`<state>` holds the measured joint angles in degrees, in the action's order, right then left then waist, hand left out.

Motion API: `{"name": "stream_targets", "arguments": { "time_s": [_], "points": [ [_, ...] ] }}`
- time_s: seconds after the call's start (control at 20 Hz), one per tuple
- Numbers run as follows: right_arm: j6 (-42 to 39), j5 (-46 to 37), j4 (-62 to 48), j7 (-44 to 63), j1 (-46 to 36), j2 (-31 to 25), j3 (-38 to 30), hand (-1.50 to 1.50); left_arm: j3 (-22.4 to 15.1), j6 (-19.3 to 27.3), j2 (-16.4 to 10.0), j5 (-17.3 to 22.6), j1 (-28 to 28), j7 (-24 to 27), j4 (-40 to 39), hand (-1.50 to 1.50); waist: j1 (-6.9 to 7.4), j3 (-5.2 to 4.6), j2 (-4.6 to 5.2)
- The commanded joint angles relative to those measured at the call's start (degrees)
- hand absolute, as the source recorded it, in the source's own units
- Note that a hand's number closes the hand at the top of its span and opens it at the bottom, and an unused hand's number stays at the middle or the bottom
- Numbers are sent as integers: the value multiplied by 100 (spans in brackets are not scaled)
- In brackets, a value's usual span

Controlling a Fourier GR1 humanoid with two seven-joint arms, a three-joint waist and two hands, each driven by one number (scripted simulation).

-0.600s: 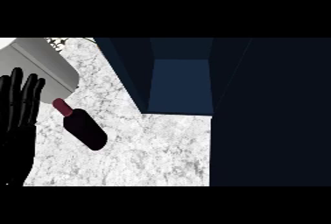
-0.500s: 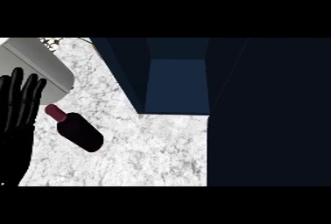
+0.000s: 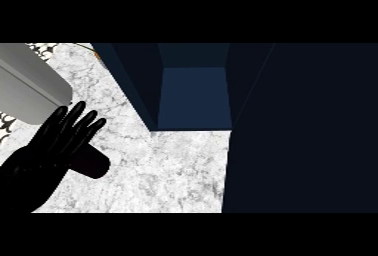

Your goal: Pick up the wine, place it into the cabinet and close the cabinet

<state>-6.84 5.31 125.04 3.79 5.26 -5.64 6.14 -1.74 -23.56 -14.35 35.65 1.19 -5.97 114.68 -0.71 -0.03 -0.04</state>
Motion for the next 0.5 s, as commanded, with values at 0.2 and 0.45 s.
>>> {"name": "stream_targets", "arguments": {
  "time_s": [0.2,0.45],
  "points": [
    [-101,739,1378,1094,458,-223,-15,-150,928,-79,-1433,3286,25,-1588,548,-150,69,6,-35],
    [82,463,1433,1560,111,-127,265,-150,1524,108,-1795,4272,99,-2037,781,-150,104,3,-10]
  ]
}}
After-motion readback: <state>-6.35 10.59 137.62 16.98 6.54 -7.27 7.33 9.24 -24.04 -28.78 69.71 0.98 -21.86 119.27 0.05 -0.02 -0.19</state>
